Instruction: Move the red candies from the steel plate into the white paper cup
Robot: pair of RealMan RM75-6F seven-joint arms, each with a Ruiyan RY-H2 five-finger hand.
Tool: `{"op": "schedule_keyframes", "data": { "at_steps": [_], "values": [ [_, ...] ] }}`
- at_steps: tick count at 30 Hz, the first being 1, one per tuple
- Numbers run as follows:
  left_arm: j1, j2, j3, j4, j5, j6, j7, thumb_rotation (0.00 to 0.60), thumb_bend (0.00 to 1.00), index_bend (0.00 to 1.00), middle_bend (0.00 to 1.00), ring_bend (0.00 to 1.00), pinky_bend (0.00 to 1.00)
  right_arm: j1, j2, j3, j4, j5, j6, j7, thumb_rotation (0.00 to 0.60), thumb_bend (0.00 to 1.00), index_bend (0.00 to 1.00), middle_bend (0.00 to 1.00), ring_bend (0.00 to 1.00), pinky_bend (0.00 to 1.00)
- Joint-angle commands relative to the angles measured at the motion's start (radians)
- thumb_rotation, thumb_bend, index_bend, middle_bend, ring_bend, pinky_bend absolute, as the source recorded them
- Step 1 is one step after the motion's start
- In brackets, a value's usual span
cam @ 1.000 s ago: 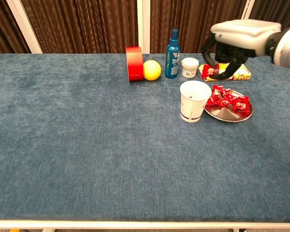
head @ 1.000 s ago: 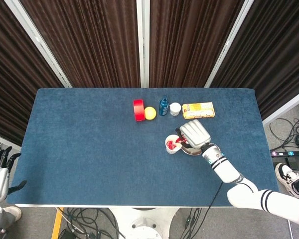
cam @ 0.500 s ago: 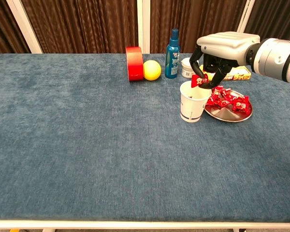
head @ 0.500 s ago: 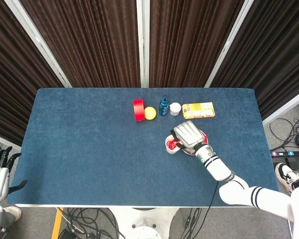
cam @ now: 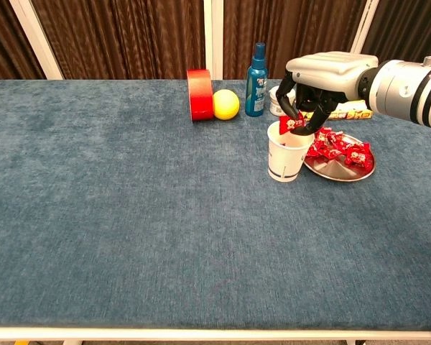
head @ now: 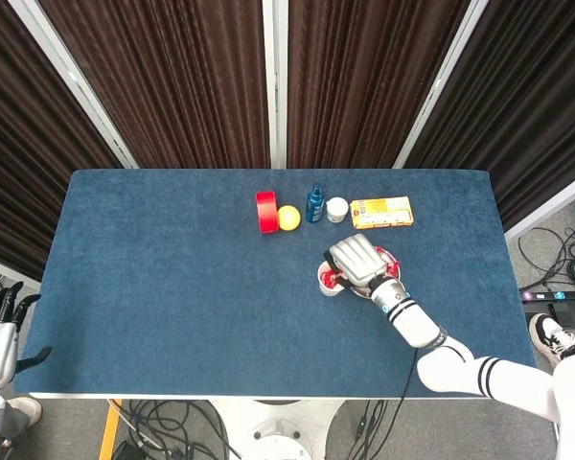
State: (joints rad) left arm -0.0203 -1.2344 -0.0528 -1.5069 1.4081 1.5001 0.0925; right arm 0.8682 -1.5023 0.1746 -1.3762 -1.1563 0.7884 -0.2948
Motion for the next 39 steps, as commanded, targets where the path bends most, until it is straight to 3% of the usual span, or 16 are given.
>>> {"op": "schedule_keyframes", "data": {
  "at_steps": [1, 13, 17, 20, 25, 29, 39],
  "values": [
    [0.001, -0.001, 0.000, 0.002, 0.001, 0.003, -0.002, 0.600, 0.00, 0.26, 0.15, 0.09, 0.13, 0.000, 0.005, -0.003, -0.005, 0.006, -0.001, -0.004, 0.600, 0.12, 0.26, 0.98, 0.95, 1.00],
    [0.002, -0.002, -0.002, 0.007, 0.001, 0.004, -0.006, 0.600, 0.00, 0.26, 0.15, 0.09, 0.13, -0.032, 0.060, 0.016, -0.024, 0.021, 0.063, 0.020, 0.600, 0.12, 0.23, 0.98, 0.95, 1.00],
    [0.000, -0.004, -0.001, 0.007, 0.004, 0.002, -0.004, 0.600, 0.00, 0.26, 0.15, 0.09, 0.13, -0.037, 0.068, -0.002, 0.025, 0.077, 0.030, -0.014, 0.600, 0.12, 0.31, 0.98, 0.95, 1.00],
    [-0.001, -0.006, 0.001, 0.005, 0.005, 0.000, -0.001, 0.600, 0.00, 0.26, 0.15, 0.09, 0.13, -0.032, 0.033, -0.027, 0.089, 0.109, -0.008, -0.039, 0.600, 0.12, 0.38, 0.98, 0.95, 1.00],
    [0.001, -0.001, 0.000, -0.003, 0.002, 0.002, 0.006, 0.600, 0.00, 0.26, 0.15, 0.09, 0.13, -0.016, -0.061, -0.055, 0.217, 0.111, -0.054, -0.055, 0.600, 0.13, 0.39, 0.98, 0.95, 1.00],
    [0.003, 0.002, 0.002, -0.009, -0.001, 0.002, 0.010, 0.600, 0.00, 0.26, 0.15, 0.09, 0.13, -0.004, -0.112, -0.055, 0.288, 0.109, -0.080, -0.043, 0.600, 0.20, 0.39, 0.98, 0.95, 1.00],
    [0.005, 0.001, 0.001, -0.007, -0.007, -0.001, 0.010, 0.600, 0.00, 0.26, 0.15, 0.09, 0.13, 0.013, -0.182, -0.049, 0.390, 0.094, -0.116, -0.022, 0.600, 0.21, 0.40, 0.98, 0.95, 1.00]
  ]
}}
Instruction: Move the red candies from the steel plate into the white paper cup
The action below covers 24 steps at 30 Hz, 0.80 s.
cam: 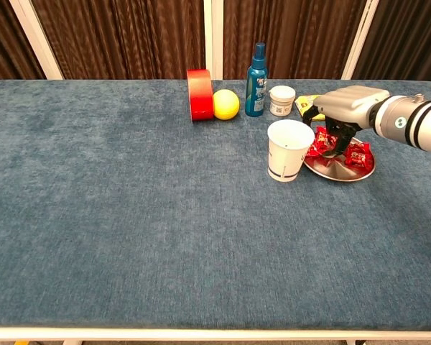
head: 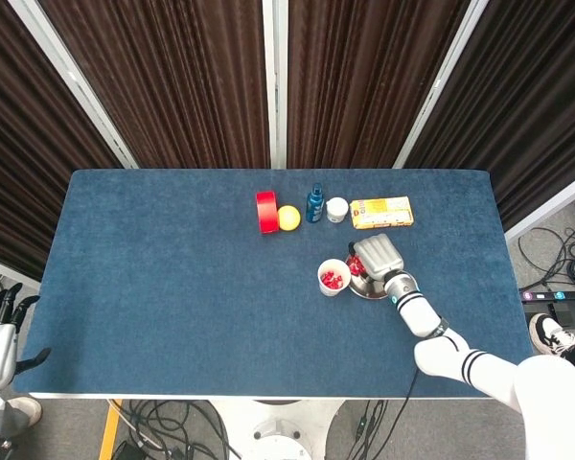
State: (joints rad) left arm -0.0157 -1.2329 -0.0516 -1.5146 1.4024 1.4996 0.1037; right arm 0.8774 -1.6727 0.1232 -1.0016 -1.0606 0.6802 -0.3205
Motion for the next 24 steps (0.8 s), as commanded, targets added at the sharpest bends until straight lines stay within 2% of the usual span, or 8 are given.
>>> {"op": "schedule_keyframes", "data": {
  "at_steps": [1, 6, 12, 15, 18, 24],
  "values": [
    [0.000, -0.001, 0.000, 0.002, -0.001, -0.002, -0.002, 0.600, 0.00, 0.26, 0.15, 0.09, 0.13, 0.006, -0.018, 0.003, 0.025, -0.001, -0.012, 0.005, 0.600, 0.21, 0.40, 0.98, 0.95, 1.00],
    [0.001, -0.004, 0.001, 0.008, -0.003, -0.004, -0.007, 0.600, 0.00, 0.26, 0.15, 0.09, 0.13, 0.012, -0.043, 0.008, 0.065, 0.002, -0.027, 0.003, 0.600, 0.21, 0.43, 0.98, 0.95, 1.00],
    [0.004, -0.005, 0.001, 0.015, -0.005, -0.004, -0.014, 0.600, 0.00, 0.26, 0.15, 0.09, 0.13, 0.007, -0.056, 0.014, 0.085, -0.003, -0.019, 0.008, 0.600, 0.29, 0.56, 0.98, 0.95, 1.00],
    [0.004, -0.005, 0.002, 0.017, -0.003, -0.002, -0.015, 0.600, 0.00, 0.26, 0.15, 0.09, 0.13, -0.002, -0.038, 0.020, 0.062, -0.017, 0.004, 0.022, 0.600, 0.30, 0.59, 0.98, 0.95, 1.00],
    [0.005, -0.005, 0.002, 0.017, -0.001, 0.000, -0.017, 0.600, 0.00, 0.26, 0.15, 0.09, 0.13, -0.019, 0.002, 0.032, 0.003, -0.037, 0.048, 0.043, 0.600, 0.30, 0.60, 0.98, 0.95, 1.00],
    [0.005, 0.000, 0.001, 0.013, 0.007, 0.006, -0.014, 0.600, 0.00, 0.26, 0.15, 0.09, 0.13, -0.059, 0.136, 0.065, -0.211, -0.113, 0.174, 0.101, 0.600, 0.30, 0.60, 0.98, 0.95, 1.00]
  ]
}}
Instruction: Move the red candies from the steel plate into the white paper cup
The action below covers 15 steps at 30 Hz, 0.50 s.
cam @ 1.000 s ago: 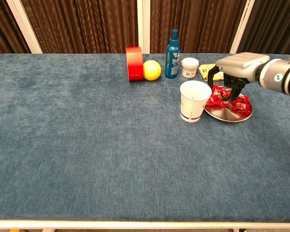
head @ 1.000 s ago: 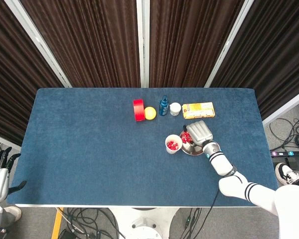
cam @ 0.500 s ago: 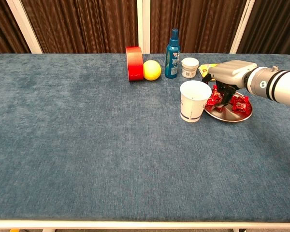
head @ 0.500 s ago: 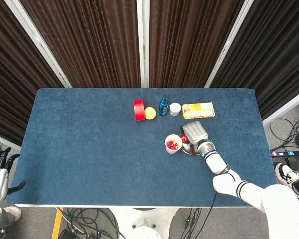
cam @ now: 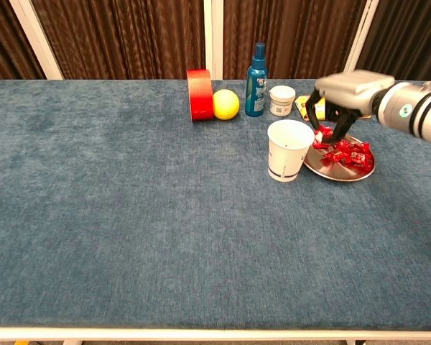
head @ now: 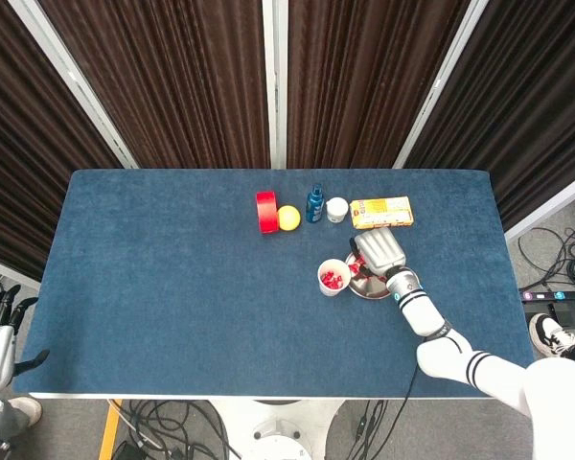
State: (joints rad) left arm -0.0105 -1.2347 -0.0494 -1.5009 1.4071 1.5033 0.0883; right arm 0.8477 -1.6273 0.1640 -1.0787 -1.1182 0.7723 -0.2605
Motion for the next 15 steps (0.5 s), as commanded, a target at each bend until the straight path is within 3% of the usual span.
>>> {"op": "schedule_keyframes", "data": {
  "at_steps": [1, 6, 15],
  "values": [
    [-0.001, 0.003, -0.001, -0.002, 0.003, 0.004, 0.003, 0.600, 0.00, 0.26, 0.15, 0.09, 0.13, -0.036, 0.117, 0.028, -0.179, -0.073, 0.104, 0.046, 0.600, 0.30, 0.60, 0.98, 0.95, 1.00],
    [-0.001, 0.005, -0.001, -0.008, 0.007, 0.006, 0.007, 0.600, 0.00, 0.26, 0.15, 0.09, 0.13, -0.048, 0.183, 0.029, -0.313, -0.137, 0.155, 0.056, 0.600, 0.30, 0.60, 0.98, 0.95, 1.00],
    [-0.001, 0.003, -0.001, -0.006, 0.004, 0.001, 0.006, 0.600, 0.00, 0.26, 0.15, 0.09, 0.13, -0.020, 0.160, 0.012, -0.328, -0.119, 0.099, 0.007, 0.600, 0.30, 0.58, 0.98, 0.95, 1.00]
  ]
}}
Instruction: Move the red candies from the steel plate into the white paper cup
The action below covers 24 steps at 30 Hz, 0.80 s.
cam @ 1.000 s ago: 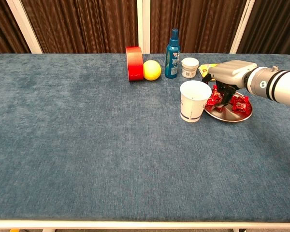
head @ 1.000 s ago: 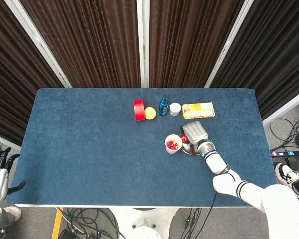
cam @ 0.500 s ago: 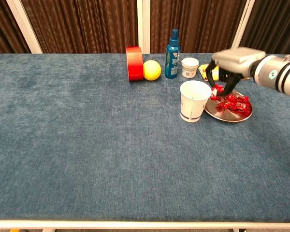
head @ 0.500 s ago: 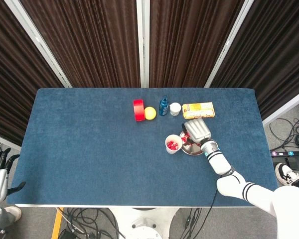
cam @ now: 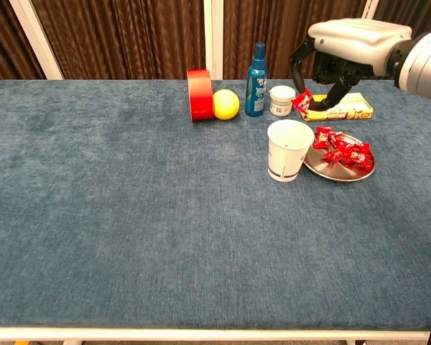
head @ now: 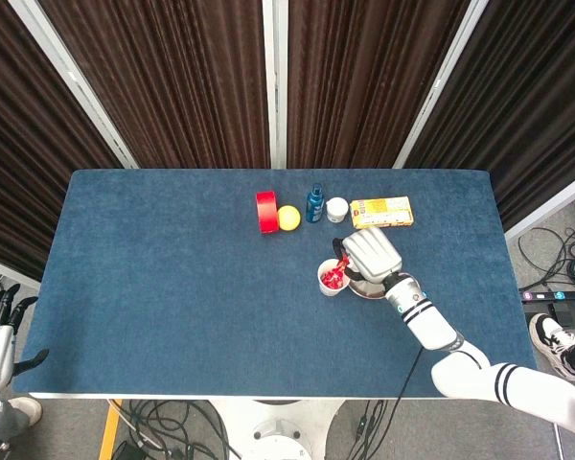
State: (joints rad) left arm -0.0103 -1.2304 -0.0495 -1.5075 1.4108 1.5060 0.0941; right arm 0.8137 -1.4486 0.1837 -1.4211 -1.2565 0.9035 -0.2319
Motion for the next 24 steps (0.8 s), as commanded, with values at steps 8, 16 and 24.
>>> {"op": "schedule_keyframes", "data": {
  "at_steps": [8, 16, 24],
  "values": [
    [0.001, -0.003, -0.001, 0.007, -0.005, -0.002, -0.005, 0.600, 0.00, 0.26, 0.15, 0.09, 0.13, 0.038, -0.064, -0.017, 0.060, 0.063, -0.081, -0.057, 0.600, 0.22, 0.33, 0.98, 0.94, 1.00],
    [-0.001, -0.004, -0.002, 0.007, 0.002, 0.001, -0.003, 0.600, 0.00, 0.26, 0.15, 0.09, 0.13, -0.003, -0.003, 0.015, 0.036, 0.073, -0.002, -0.016, 0.600, 0.14, 0.26, 0.98, 0.94, 1.00],
    [-0.007, -0.005, -0.001, 0.001, 0.009, -0.002, 0.004, 0.600, 0.00, 0.26, 0.15, 0.09, 0.13, -0.018, -0.018, -0.044, 0.146, 0.156, -0.102, -0.054, 0.600, 0.20, 0.43, 0.98, 0.94, 1.00]
  ]
}}
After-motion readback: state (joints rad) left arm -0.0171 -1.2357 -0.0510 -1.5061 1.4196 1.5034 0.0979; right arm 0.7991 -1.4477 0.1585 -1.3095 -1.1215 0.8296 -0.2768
